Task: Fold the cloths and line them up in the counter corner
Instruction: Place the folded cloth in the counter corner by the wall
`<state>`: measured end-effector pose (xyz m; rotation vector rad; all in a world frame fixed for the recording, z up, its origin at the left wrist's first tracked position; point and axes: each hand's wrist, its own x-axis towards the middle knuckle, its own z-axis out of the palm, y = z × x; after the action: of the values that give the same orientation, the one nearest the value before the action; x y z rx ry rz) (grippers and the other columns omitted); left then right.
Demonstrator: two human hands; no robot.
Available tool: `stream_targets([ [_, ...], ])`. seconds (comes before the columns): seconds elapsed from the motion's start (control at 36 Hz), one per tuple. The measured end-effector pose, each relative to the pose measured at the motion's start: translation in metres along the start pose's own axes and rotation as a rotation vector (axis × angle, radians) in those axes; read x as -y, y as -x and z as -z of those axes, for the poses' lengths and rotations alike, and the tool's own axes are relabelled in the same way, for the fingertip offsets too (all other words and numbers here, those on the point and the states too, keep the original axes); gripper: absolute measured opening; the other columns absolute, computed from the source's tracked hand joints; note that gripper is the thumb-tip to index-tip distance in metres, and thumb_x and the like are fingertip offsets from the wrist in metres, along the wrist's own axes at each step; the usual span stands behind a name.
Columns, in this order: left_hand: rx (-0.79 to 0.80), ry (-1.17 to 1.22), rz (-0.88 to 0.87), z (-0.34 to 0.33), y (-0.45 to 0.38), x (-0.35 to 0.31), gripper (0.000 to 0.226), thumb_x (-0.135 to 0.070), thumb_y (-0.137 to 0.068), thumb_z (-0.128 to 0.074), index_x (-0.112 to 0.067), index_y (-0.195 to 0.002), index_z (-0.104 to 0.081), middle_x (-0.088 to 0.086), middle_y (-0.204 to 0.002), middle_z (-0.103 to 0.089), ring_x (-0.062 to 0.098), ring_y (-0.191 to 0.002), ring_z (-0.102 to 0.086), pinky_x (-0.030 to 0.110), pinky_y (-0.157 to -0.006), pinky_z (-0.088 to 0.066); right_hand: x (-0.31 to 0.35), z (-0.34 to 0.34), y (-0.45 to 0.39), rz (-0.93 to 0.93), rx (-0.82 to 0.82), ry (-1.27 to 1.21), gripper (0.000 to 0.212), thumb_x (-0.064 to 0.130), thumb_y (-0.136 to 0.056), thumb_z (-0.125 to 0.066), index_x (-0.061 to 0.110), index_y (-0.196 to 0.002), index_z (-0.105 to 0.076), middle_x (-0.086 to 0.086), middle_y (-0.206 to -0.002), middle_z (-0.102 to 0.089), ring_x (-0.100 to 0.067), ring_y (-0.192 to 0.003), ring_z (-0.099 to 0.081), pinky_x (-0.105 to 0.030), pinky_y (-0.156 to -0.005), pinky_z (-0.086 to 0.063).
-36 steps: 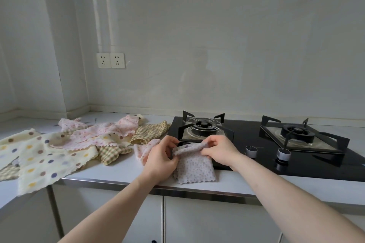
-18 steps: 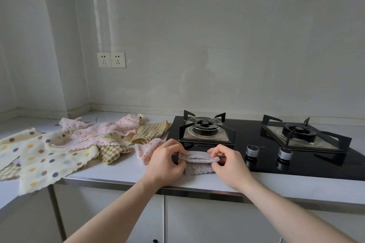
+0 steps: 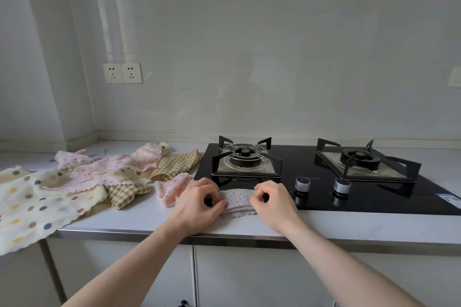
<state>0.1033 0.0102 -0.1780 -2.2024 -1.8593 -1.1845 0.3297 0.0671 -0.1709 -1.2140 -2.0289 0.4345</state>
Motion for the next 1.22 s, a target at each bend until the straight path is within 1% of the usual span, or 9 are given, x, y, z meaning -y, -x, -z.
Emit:
stream_targets([
  [0.17, 0.078, -0.046, 0.116, -0.002, -0.002, -0.002, 0.047, -0.052, -0.08, -0.063, -0.031, -0.121, -0.058, -0.016, -0.116, -0.058, 0.005, -0.108, -0.051, 0.027, -0.097, -0.042, 0.002, 0.004, 0.002, -0.063, 0.078, 0.029, 0.022, 0.038, -0.085, -0.064, 0.027, -0.1, -0.052, 0.011, -0.107, -0.06, -0.015, -0.102, -0.051, -0.034, -0.089, -0.042],
  [0.33, 0.186, 0.045, 0.124, 0.002, -0.006, 0.002, 0.03, -0.054, -0.081, -0.057, -0.036, -0.104, -0.063, -0.024, -0.107, -0.059, 0.002, -0.106, -0.053, 0.035, -0.097, -0.045, -0.004, 0.003, 0.0, -0.068, 0.126, -0.06, 0.036, 0.031, -0.083, -0.068, 0.04, -0.113, -0.051, 0.023, -0.11, -0.056, -0.006, -0.107, -0.05, -0.033, -0.093, -0.045],
  [0.5, 0.192, 0.299, 0.212, 0.009, -0.011, 0.001, 0.004, -0.026, -0.096, -0.066, -0.026, -0.096, -0.063, -0.018, -0.093, -0.064, 0.005, -0.095, -0.062, 0.019, -0.077, -0.05, -0.015, 0.001, -0.011, -0.05, 0.105, -0.238, 0.019, 0.03, -0.087, -0.07, 0.039, -0.102, -0.064, 0.023, -0.098, -0.068, 0.003, -0.1, -0.061, -0.02, -0.082, -0.051],
  [0.61, 0.16, 0.357, 0.34, 0.008, -0.015, -0.008, 0.005, -0.019, -0.095, -0.069, -0.021, -0.096, -0.064, -0.014, -0.093, -0.068, 0.005, -0.094, -0.064, 0.014, -0.076, -0.048, -0.009, 0.006, -0.013, -0.144, 0.104, -0.283, 0.013, 0.028, -0.086, -0.07, 0.033, -0.098, -0.067, 0.019, -0.091, -0.07, 0.0, -0.094, -0.064, -0.016, -0.078, -0.048],
  [0.72, 0.27, 0.434, 0.573, 0.02, -0.027, -0.032, 0.007, -0.022, -0.096, -0.068, -0.019, -0.094, -0.062, -0.008, -0.086, -0.069, 0.006, -0.083, -0.066, 0.018, -0.074, -0.05, 0.008, 0.027, -0.018, -0.342, 0.216, -0.329, 0.009, 0.029, -0.09, -0.068, 0.026, -0.099, -0.068, 0.013, -0.091, -0.071, 0.001, -0.089, -0.064, -0.017, -0.074, -0.049],
  [0.81, 0.271, 0.413, 0.61, 0.047, -0.058, -0.065, 0.021, -0.026, -0.096, -0.068, -0.015, -0.084, -0.055, -0.009, -0.07, -0.058, 0.008, -0.068, -0.056, 0.021, -0.068, -0.044, 0.032, 0.063, -0.032, -0.495, 0.213, -0.417, 0.013, 0.028, -0.093, -0.068, 0.023, -0.104, -0.07, 0.009, -0.094, -0.074, -0.002, -0.088, -0.069, -0.025, -0.08, -0.056],
  [0.89, 0.326, 0.378, 0.566, 0.081, -0.095, -0.106, 0.019, -0.033, -0.097, -0.066, -0.021, -0.085, -0.057, -0.002, -0.078, -0.065, 0.011, -0.073, -0.062, 0.018, -0.07, -0.047, 0.056, 0.115, -0.039, -0.535, 0.21, -0.42, 0.016, 0.028, -0.094, -0.066, 0.021, -0.108, -0.069, 0.009, -0.097, -0.074, -0.003, -0.09, -0.07, -0.028, -0.084, -0.059],
  [1.0, 0.436, 0.367, 0.452, 0.11, -0.146, -0.168, 0.015, -0.039, -0.097, -0.064, -0.026, -0.091, -0.061, -0.003, -0.083, -0.072, 0.012, -0.08, -0.068, 0.029, -0.076, -0.055, 0.075, 0.2, -0.04, -0.616, 0.163, -0.404, 0.013, 0.03, -0.094, -0.066, 0.02, -0.102, -0.069, 0.006, -0.093, -0.074, -0.007, -0.09, -0.07, -0.033, -0.085, -0.059],
  [1.22, 0.58, 0.381, 0.248, 0.086, -0.22, -0.303, 0.007, -0.024, -0.092, -0.073, -0.025, -0.094, -0.066, -0.007, -0.08, -0.073, 0.005, -0.073, -0.067, 0.015, -0.065, -0.05, 0.052, 0.36, -0.017, -0.759, 0.002, -0.356, 0.006, 0.031, -0.084, -0.072, 0.028, -0.09, -0.072, 0.011, -0.085, -0.073, -0.007, -0.085, -0.069, -0.038, -0.081, -0.06],
])
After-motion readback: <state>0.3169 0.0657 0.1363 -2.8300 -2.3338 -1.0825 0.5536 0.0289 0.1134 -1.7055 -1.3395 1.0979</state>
